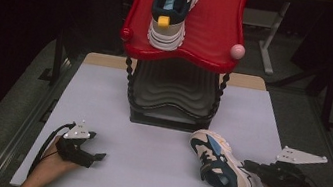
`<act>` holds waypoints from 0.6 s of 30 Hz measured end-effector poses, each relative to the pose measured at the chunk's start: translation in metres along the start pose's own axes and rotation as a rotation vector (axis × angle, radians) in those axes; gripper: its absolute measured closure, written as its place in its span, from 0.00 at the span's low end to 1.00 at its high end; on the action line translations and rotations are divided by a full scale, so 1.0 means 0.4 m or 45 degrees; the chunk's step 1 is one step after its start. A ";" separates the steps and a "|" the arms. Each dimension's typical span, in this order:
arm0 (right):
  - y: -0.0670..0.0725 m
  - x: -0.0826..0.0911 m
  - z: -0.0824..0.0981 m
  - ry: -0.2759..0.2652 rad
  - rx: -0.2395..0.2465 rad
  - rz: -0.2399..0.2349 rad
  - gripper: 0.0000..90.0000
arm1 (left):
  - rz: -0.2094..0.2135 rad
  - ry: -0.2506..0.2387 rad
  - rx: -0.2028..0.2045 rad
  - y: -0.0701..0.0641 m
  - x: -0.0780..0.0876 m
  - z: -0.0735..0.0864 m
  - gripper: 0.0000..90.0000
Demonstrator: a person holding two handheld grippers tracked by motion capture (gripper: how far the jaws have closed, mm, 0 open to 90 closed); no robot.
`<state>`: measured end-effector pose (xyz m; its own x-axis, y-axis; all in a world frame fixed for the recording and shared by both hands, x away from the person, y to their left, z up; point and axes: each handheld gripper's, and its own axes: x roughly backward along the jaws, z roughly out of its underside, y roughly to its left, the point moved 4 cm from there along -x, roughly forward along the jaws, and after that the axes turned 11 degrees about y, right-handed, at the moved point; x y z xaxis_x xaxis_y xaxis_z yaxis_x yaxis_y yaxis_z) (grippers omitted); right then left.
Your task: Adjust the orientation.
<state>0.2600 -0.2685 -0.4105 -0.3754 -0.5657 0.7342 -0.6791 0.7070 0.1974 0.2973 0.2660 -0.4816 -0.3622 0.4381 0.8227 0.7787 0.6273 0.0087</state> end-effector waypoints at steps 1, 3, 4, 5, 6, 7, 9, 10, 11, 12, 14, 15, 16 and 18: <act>-0.006 -0.001 0.000 0.002 -0.007 0.002 1.00 | 0.000 -0.001 0.001 0.000 0.000 0.000 0.14; -0.016 -0.004 -0.001 0.008 -0.017 0.011 1.00 | 0.001 -0.001 0.001 0.000 0.000 0.000 0.14; -0.021 -0.004 -0.002 0.015 -0.022 0.018 1.00 | 0.001 -0.002 0.002 0.000 0.000 0.000 0.14; -0.026 -0.005 -0.002 0.017 -0.026 0.024 1.00 | 0.001 -0.002 0.002 0.000 0.000 0.000 0.14; -0.033 -0.005 -0.002 0.024 -0.030 0.022 1.00 | 0.001 -0.001 0.002 0.000 0.000 0.000 0.14; -0.038 -0.006 -0.001 0.026 -0.037 0.026 1.00 | 0.001 -0.001 0.002 0.000 0.000 0.000 0.14; -0.047 -0.007 0.000 0.029 -0.046 0.025 1.00 | 0.000 -0.002 0.002 0.000 0.000 0.000 0.14; -0.051 -0.008 0.001 0.031 -0.052 0.021 1.00 | 0.001 0.000 0.001 0.000 0.000 0.000 0.14; -0.057 -0.009 0.001 0.036 -0.057 0.029 1.00 | 0.001 0.000 0.001 0.000 0.000 0.000 0.14; -0.061 -0.010 0.002 0.046 -0.068 0.038 1.00 | 0.002 0.001 0.001 0.000 0.000 0.000 0.14; -0.072 -0.012 0.004 0.052 -0.074 0.043 1.00 | 0.002 0.003 0.000 0.000 0.000 0.000 0.14; -0.077 -0.013 0.006 0.051 -0.074 0.043 1.00 | 0.001 0.003 0.000 0.000 0.000 0.000 0.14; -0.082 -0.012 0.010 0.053 -0.079 0.043 1.00 | 0.001 0.003 0.000 0.000 0.000 0.000 0.14; -0.084 -0.008 0.017 0.052 -0.086 0.038 1.00 | 0.001 0.000 0.001 0.000 0.000 0.000 0.14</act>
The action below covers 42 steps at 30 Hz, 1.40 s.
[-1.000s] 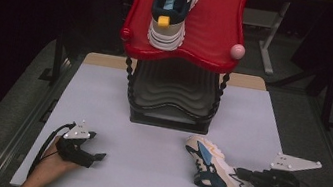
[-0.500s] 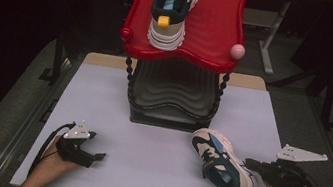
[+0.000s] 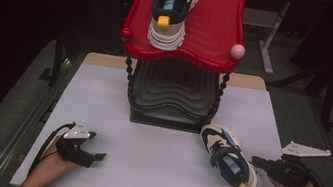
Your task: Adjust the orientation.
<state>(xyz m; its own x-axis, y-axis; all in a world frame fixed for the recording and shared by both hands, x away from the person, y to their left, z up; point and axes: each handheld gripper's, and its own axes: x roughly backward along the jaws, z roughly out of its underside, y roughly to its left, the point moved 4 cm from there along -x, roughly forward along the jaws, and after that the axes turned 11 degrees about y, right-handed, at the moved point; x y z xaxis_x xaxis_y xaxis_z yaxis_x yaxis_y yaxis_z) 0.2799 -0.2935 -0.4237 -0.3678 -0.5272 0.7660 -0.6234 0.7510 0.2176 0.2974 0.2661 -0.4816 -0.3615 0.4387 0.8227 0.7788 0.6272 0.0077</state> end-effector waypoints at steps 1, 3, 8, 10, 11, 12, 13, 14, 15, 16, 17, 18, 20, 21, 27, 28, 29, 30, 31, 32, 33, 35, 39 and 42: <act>0.000 0.003 0.003 -0.005 -0.008 -0.004 1.00 | -0.001 0.000 0.000 0.000 0.000 0.000 0.14; 0.000 0.008 0.010 -0.010 -0.005 0.000 1.00 | 0.000 -0.001 0.000 0.000 0.000 0.000 0.14; -0.011 0.012 0.033 0.038 -0.027 0.028 1.00 | 0.000 -0.001 0.000 0.000 0.000 0.000 0.14; -0.024 -0.002 0.054 0.080 -0.035 0.093 1.00 | 0.000 -0.002 0.002 0.000 0.000 0.000 0.14; -0.032 -0.006 0.062 0.095 -0.046 0.085 1.00 | 0.000 -0.002 0.000 0.000 0.000 0.000 0.14; -0.037 -0.011 0.068 0.106 -0.047 0.069 1.00 | 0.000 -0.002 0.002 0.000 0.000 0.000 0.14; -0.041 -0.017 0.074 0.133 -0.044 0.079 1.00 | 0.000 -0.001 0.001 0.000 0.000 0.000 0.14; -0.040 -0.024 0.079 0.154 -0.057 0.073 1.00 | 0.000 -0.003 0.003 0.000 0.000 0.000 0.14; -0.040 -0.028 0.080 0.150 -0.058 0.051 1.00 | 0.001 -0.002 0.002 0.000 0.000 0.000 0.14; -0.038 -0.029 0.079 0.154 -0.053 0.055 1.00 | 0.001 -0.003 0.003 0.000 -0.001 0.000 0.14; -0.036 -0.030 0.077 0.162 -0.045 0.059 1.00 | 0.001 -0.002 0.002 0.000 0.000 0.000 0.14; -0.035 -0.031 0.076 0.163 -0.039 0.061 1.00 | 0.000 -0.003 0.002 0.000 0.000 0.000 0.14; -0.034 -0.034 0.077 0.161 -0.037 0.052 1.00 | 0.000 -0.003 0.002 0.000 -0.001 0.000 0.14; -0.034 -0.036 0.077 0.160 -0.037 0.051 1.00 | 0.000 -0.002 0.001 0.000 0.000 0.000 0.14; -0.028 -0.030 0.091 0.167 -0.028 0.039 1.00 | 0.000 -0.002 0.001 0.000 0.000 0.000 0.14; -0.025 -0.030 0.094 0.168 -0.029 0.037 1.00 | 0.002 -0.003 0.003 0.000 -0.001 0.000 0.14; -0.022 -0.029 0.097 0.169 -0.025 0.035 1.00 | 0.002 -0.002 0.002 0.000 0.000 0.000 0.14; -0.021 -0.029 0.098 0.169 -0.026 0.031 1.00 | 0.002 -0.002 0.002 0.000 0.000 0.000 0.14; -0.018 -0.029 0.098 0.169 -0.019 0.022 1.00 | 0.002 -0.003 0.003 0.000 0.000 0.000 0.14; -0.015 -0.029 0.098 0.174 -0.021 0.019 1.00 | 0.002 -0.003 0.004 0.000 0.000 0.000 0.14; -0.010 -0.031 0.097 0.174 -0.012 0.012 1.00 | 0.002 -0.003 0.003 0.000 0.000 0.000 0.14; 0.000 -0.037 0.094 0.178 0.004 -0.001 1.00 | 0.002 -0.003 0.003 0.000 -0.001 0.000 0.14; 0.019 -0.049 0.085 0.185 0.038 -0.017 1.00 | 0.003 -0.003 0.003 0.000 0.000 0.000 0.14; 0.038 -0.061 0.079 0.189 0.067 -0.042 1.00 | 0.003 -0.003 0.003 0.000 0.000 0.000 0.14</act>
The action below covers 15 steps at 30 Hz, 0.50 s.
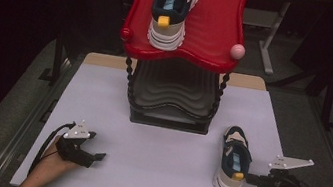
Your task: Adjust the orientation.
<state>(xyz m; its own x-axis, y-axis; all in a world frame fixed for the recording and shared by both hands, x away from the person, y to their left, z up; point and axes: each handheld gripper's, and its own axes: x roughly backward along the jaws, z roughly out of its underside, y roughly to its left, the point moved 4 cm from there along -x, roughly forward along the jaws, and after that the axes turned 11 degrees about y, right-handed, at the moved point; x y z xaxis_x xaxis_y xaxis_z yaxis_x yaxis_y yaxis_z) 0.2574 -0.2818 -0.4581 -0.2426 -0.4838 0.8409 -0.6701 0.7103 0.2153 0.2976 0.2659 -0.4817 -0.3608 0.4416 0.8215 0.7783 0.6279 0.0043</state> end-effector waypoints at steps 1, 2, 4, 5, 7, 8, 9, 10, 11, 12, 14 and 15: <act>0.007 -0.002 -0.003 0.008 0.016 0.003 1.00 | -0.001 0.000 0.000 0.000 0.000 0.000 0.14; 0.009 -0.003 -0.005 0.007 0.021 0.004 1.00 | 0.000 0.001 -0.001 0.000 0.000 0.000 0.14; 0.011 0.002 -0.008 -0.003 0.024 0.007 1.00 | 0.000 0.000 0.000 0.000 0.000 0.000 0.14; 0.008 0.011 -0.009 -0.022 0.021 0.016 0.99 | 0.000 0.000 0.000 0.000 0.000 0.000 0.14; -0.002 0.031 -0.009 -0.065 -0.004 0.020 0.96 | 0.001 0.001 0.000 0.001 0.000 0.000 0.14; -0.006 0.037 -0.008 -0.077 -0.009 0.022 0.95 | 0.001 0.000 0.001 0.001 0.000 0.000 0.14; -0.010 0.046 -0.008 -0.092 -0.020 0.026 0.94 | 0.001 0.001 0.000 0.001 0.000 0.000 0.14; -0.016 0.054 -0.008 -0.114 -0.031 0.031 0.91 | 0.001 0.001 0.000 0.001 0.000 0.000 0.14; -0.022 0.062 -0.009 -0.138 -0.039 0.028 0.90 | 0.001 0.001 0.000 0.001 0.000 0.000 0.14; -0.027 0.070 -0.011 -0.156 -0.052 0.022 0.87 | 0.001 0.000 0.000 0.001 0.000 0.000 0.14; -0.038 0.086 -0.020 -0.206 -0.076 0.018 0.81 | 0.001 0.000 0.001 0.001 0.000 0.000 0.14; -0.041 0.090 -0.024 -0.224 -0.079 0.015 0.80 | 0.001 0.000 0.001 0.001 0.000 0.000 0.14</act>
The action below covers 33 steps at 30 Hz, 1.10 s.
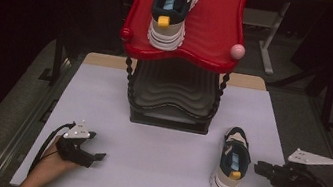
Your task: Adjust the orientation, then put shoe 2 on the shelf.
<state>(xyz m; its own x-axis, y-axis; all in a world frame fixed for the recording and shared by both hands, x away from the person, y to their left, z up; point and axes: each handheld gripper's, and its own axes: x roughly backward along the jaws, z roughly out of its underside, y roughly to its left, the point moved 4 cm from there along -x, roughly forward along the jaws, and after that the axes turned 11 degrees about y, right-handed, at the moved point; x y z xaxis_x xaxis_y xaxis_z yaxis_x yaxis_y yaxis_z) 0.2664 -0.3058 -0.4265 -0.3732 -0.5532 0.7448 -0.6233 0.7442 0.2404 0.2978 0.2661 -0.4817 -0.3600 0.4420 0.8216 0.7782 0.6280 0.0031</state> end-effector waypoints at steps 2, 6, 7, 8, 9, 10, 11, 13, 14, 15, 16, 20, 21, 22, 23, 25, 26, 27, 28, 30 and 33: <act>-0.003 0.010 -0.014 -0.042 -0.008 -0.014 0.76 | 0.000 0.000 0.000 0.000 0.000 0.000 0.14; -0.002 0.019 -0.053 -0.108 0.004 -0.023 0.70 | -0.001 0.000 -0.001 0.000 0.000 0.000 0.14; -0.001 0.018 -0.062 -0.116 0.008 -0.027 0.69 | -0.001 0.001 -0.001 0.000 0.000 0.000 0.14; -0.001 0.015 -0.073 -0.127 0.018 -0.026 0.66 | 0.000 0.004 -0.002 0.000 0.001 0.000 0.14; 0.000 0.011 -0.083 -0.128 0.018 -0.029 0.65 | 0.000 0.003 -0.001 0.000 0.000 0.000 0.14; 0.000 0.004 -0.094 -0.130 0.025 -0.035 0.64 | 0.000 0.003 -0.001 0.000 0.000 0.000 0.14; 0.000 0.000 -0.100 -0.128 0.027 -0.036 0.63 | 0.001 0.002 -0.001 0.000 0.000 0.000 0.14; -0.001 -0.014 -0.115 -0.129 0.035 -0.058 0.62 | 0.000 0.003 -0.001 0.000 0.000 0.000 0.14; -0.002 -0.021 -0.122 -0.138 0.033 -0.071 0.62 | 0.000 0.000 -0.001 0.000 0.000 0.000 0.14; -0.002 -0.030 -0.130 -0.138 0.033 -0.089 0.61 | 0.001 0.000 0.000 0.000 0.000 0.000 0.14; -0.002 -0.035 -0.134 -0.136 0.039 -0.093 0.60 | 0.001 0.001 0.000 0.000 0.000 0.000 0.14; 0.002 -0.057 -0.148 -0.127 0.051 -0.110 0.58 | 0.000 0.004 -0.002 0.000 0.000 0.000 0.14; 0.003 -0.061 -0.148 -0.123 0.054 -0.112 0.57 | 0.000 0.003 -0.002 0.000 0.000 0.000 0.14; 0.003 -0.063 -0.147 -0.118 0.058 -0.106 0.56 | 0.001 0.003 -0.002 0.000 0.000 0.000 0.14; 0.003 -0.066 -0.145 -0.116 0.057 -0.111 0.56 | 0.002 0.002 0.000 0.000 0.000 0.000 0.14; 0.001 -0.072 -0.144 -0.118 0.054 -0.115 0.56 | 0.002 0.002 0.001 0.000 0.000 0.000 0.14; 0.000 -0.077 -0.144 -0.113 0.057 -0.125 0.56 | 0.002 0.002 0.001 0.001 0.000 0.000 0.14; 0.000 -0.083 -0.143 -0.100 0.056 -0.123 0.56 | 0.002 0.002 0.000 0.000 0.000 0.000 0.14; -0.001 -0.089 -0.141 -0.085 0.060 -0.121 0.56 | 0.001 0.003 -0.001 0.000 0.000 0.000 0.14; -0.002 -0.101 -0.137 -0.048 0.065 -0.106 0.58 | 0.002 0.002 0.000 0.000 0.000 0.000 0.14; -0.002 -0.103 -0.137 -0.047 0.066 -0.099 0.62 | 0.002 0.002 0.000 0.000 0.000 0.000 0.14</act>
<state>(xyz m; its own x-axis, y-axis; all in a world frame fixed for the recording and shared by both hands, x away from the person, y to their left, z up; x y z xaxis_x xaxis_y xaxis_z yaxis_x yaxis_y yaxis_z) 0.3199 -0.2630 -0.4234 -0.3472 -0.6226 0.7013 -0.6857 0.6787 0.2631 0.2979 0.2663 -0.4817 -0.3581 0.4419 0.8225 0.7787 0.6274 0.0020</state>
